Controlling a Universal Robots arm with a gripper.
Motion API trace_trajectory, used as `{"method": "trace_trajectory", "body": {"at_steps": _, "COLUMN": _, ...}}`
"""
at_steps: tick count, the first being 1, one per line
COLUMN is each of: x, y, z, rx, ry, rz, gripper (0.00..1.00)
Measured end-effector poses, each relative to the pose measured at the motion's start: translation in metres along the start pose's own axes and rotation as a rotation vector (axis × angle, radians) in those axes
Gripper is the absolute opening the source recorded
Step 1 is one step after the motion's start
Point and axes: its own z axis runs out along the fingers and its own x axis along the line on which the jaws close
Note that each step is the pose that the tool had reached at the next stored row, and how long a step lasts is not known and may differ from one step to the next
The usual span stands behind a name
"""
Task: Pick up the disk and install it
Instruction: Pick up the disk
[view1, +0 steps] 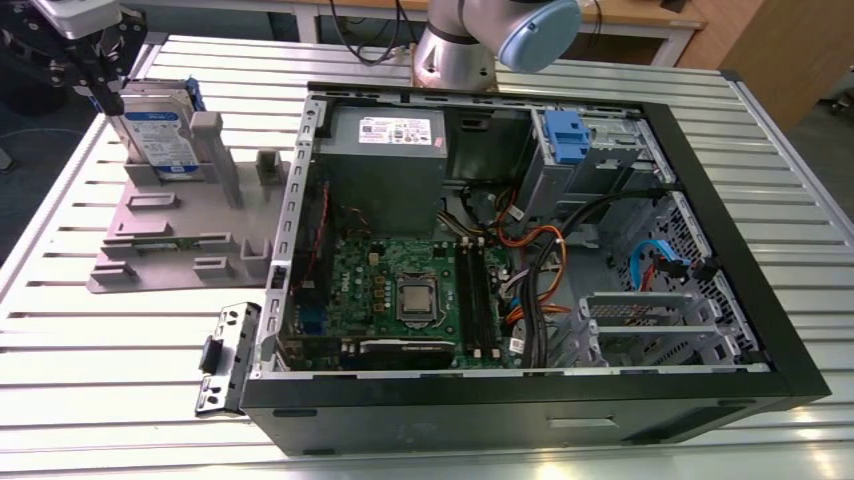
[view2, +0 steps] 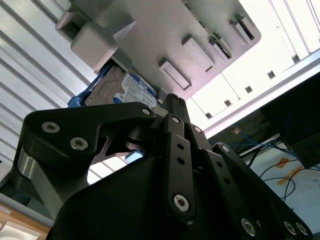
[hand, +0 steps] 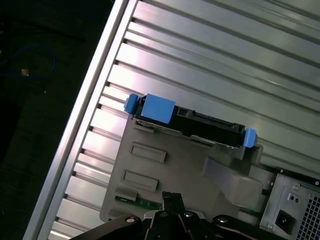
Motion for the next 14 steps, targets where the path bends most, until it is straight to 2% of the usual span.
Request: {"method": "trace_trajectory", "body": {"at_steps": 14, "x": 0.0, "y": 0.0, "z": 0.0, "rx": -0.0006, "ry": 0.0012, "rz": -0.026, "gripper": 0.1}}
